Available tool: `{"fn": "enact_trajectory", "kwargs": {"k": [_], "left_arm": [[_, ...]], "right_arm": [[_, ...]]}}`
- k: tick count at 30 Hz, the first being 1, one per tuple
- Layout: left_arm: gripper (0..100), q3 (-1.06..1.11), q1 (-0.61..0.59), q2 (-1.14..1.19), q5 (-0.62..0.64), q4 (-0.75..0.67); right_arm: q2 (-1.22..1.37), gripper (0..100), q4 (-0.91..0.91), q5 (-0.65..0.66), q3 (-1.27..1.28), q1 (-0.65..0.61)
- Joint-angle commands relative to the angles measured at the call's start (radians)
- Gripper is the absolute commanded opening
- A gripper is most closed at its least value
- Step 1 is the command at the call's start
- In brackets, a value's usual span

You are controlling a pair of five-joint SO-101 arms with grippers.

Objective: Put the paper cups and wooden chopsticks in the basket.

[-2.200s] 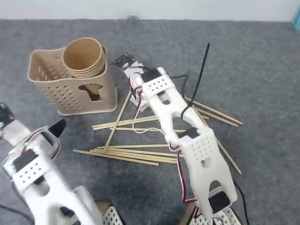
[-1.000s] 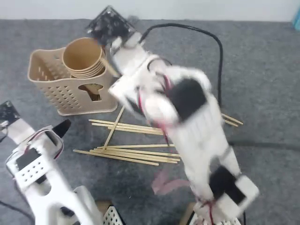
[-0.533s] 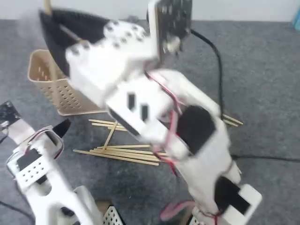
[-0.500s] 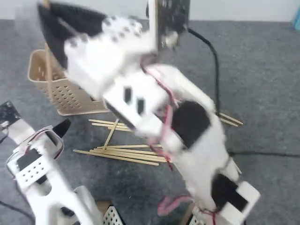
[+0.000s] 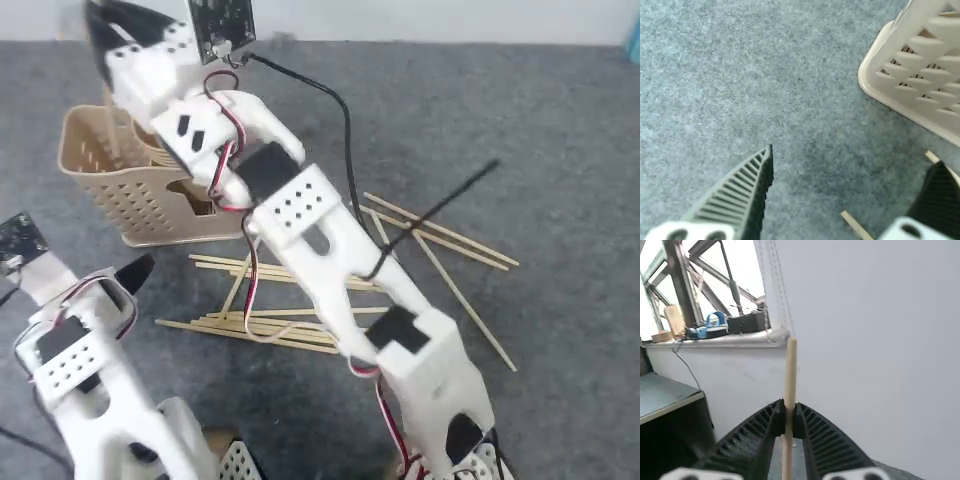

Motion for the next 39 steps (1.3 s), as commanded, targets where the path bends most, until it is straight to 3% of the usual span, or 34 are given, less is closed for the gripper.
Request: {"fn": "enact_trajectory", "kwargs": {"k": [1,8,14,16,24,29,34,39], "left_arm": [[44,-0.002,0.011,-0.021,-0.015,-0.02],[44,-0.002,0.021,-0.021,-0.017,-0.02],[44,-0.002,0.021,-0.021,-0.017,-0.02],[44,-0.001,0.021,-0.021,-0.017,-0.02],[44,0.005,0.02,-0.021,-0.018,-0.021],[44,0.007,0.02,-0.021,-0.018,-0.021],[44,0.008,0.02,-0.021,-0.018,-0.021],[44,0.008,0.015,-0.021,-0.018,-0.021]], "right_arm": [[0.019,0.8,-0.027,0.021,-0.044,0.05],[0.024,2.6,0.068,-0.009,-0.061,0.033],[-0.022,24.6,0.34,-0.012,-0.189,-0.022],[-0.041,27.1,0.435,-0.012,-0.262,-0.027],[-0.191,27.0,1.056,-0.012,-0.646,0.004],[-0.3,27.0,1.471,-0.006,-0.698,0.102],[-0.43,27.0,1.472,-0.012,-0.503,0.344],[-0.671,27.0,1.469,0.0,0.043,0.432]]}}
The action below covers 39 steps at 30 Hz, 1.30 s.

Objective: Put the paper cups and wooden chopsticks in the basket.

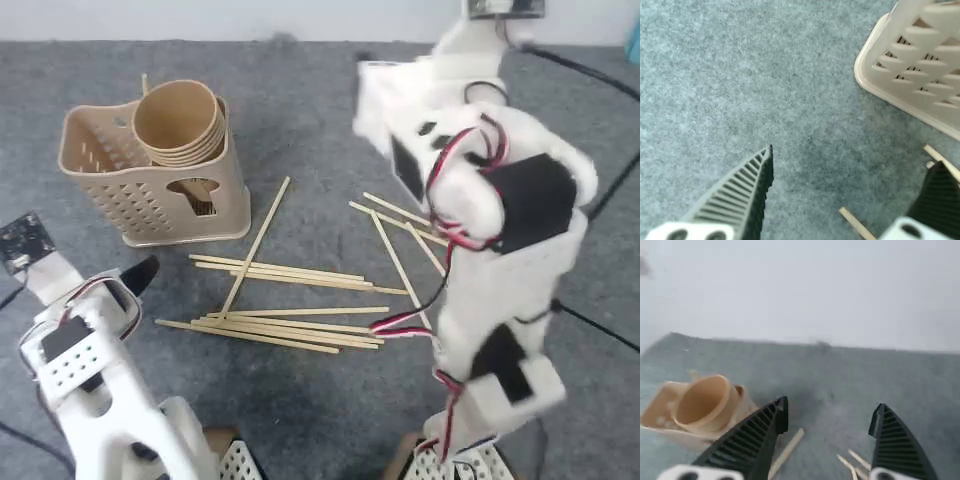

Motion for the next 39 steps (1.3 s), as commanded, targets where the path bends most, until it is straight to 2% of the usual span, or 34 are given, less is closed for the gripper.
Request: {"fn": "enact_trajectory", "kwargs": {"k": [1,7,12,18,23,29,31,36,39], "left_arm": [[44,-0.005,0.002,-0.021,-0.009,-0.018],[44,-0.005,0.003,-0.021,-0.009,-0.018],[44,-0.004,0.005,-0.021,-0.009,-0.018],[44,-0.004,0.006,-0.021,-0.009,-0.018],[44,-0.004,0.006,-0.021,-0.009,-0.018],[44,-0.004,0.006,-0.021,-0.009,-0.018],[44,-0.004,0.006,-0.021,-0.009,-0.018],[44,-0.004,0.006,-0.021,-0.009,-0.018],[44,-0.004,0.006,-0.021,-0.009,-0.028]], "right_arm": [[-0.231,27.0,0.044,0.02,0.454,0.038],[-0.432,27.0,-0.07,0.137,1.056,0.104],[-0.45,27.0,-0.314,0.215,1.432,0.194],[-0.446,27.0,-0.628,0.276,1.752,0.213],[-0.328,27.0,-0.734,0.31,1.792,0.248],[-0.084,26.3,-0.8,0.31,1.672,0.291],[0.005,21.3,-0.794,0.31,1.616,0.291],[0.194,0.7,-0.791,0.31,1.488,0.297],[0.249,2.0,-0.748,0.31,1.441,0.323]]}}
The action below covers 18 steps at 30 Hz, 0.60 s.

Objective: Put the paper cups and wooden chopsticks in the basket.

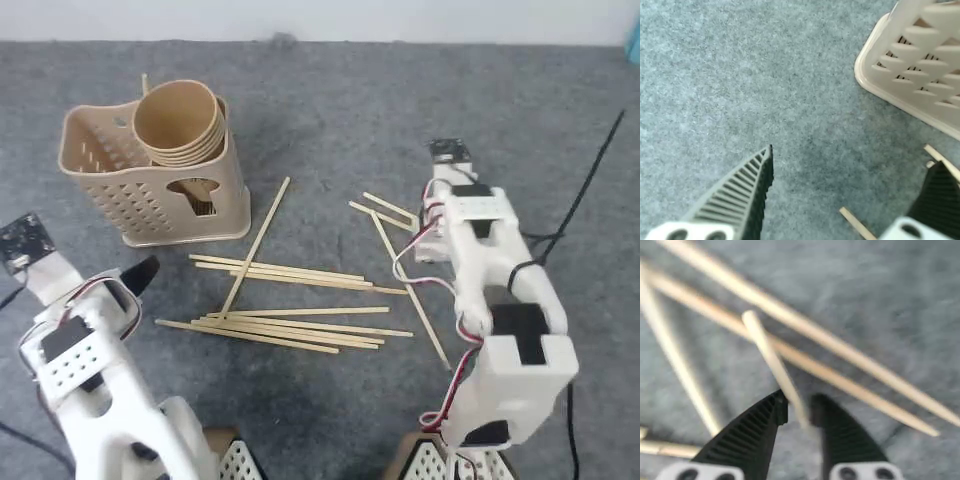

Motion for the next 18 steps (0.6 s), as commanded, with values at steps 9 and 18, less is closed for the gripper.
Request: {"fn": "enact_trajectory", "kwargs": {"k": [9,18], "left_arm": [[44,0.007,0.008,-0.021,-0.009,-0.044],[44,0.012,0.023,-0.021,-0.009,-0.046]], "right_arm": [[-0.22,0.9,0.41,0.015,-0.193,0.004],[-0.739,0.9,0.648,0.008,-0.193,-0.058]]}}
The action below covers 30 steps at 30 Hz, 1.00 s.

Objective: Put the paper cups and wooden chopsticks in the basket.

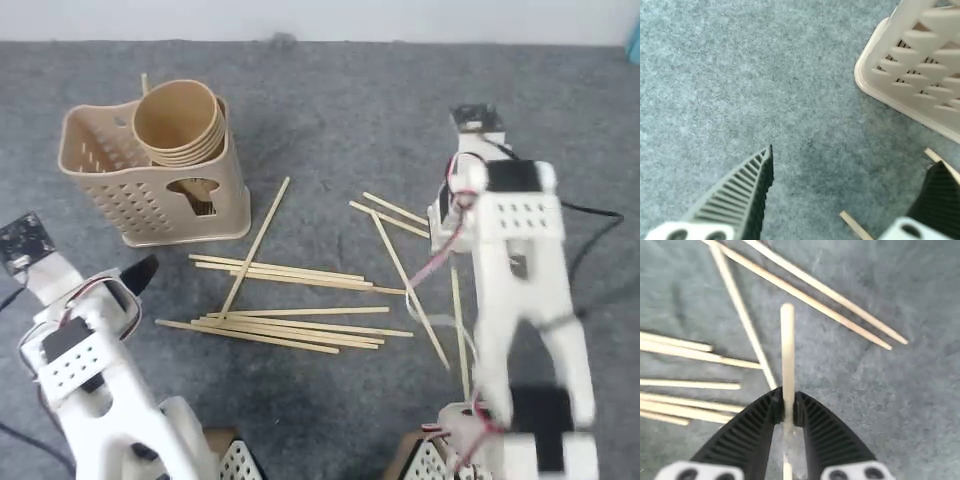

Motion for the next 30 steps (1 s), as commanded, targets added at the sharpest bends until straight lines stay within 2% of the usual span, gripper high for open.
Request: {"fn": "enact_trajectory", "kwargs": {"k": [1,4,6,9,12,23,30], "left_arm": [[44,0.001,0.034,-0.021,-0.011,-0.021],[44,0.001,0.058,-0.02,-0.011,-0.021],[44,0.001,0.064,-0.02,-0.011,-0.021],[44,0.001,0.064,-0.02,-0.011,-0.021],[44,0.001,0.061,-0.02,-0.011,-0.017],[44,0.01,0.038,-0.02,-0.061,0.002],[44,0.013,0.077,-0.02,-0.064,0.0]], "right_arm": [[-0.259,0.9,0.085,0.005,-0.051,-0.064],[-0.429,0.9,0.094,-0.012,-0.051,-0.154],[-0.521,0.9,0.074,-0.072,-0.06,-0.229],[-0.618,0.9,-0.021,-0.16,-0.069,-0.343],[-0.653,0.9,-0.145,-0.224,-0.069,-0.404],[-0.653,0.9,-0.598,-0.427,-0.068,-0.412],[-0.618,0.9,-0.872,-0.437,-0.068,-0.417]]}}
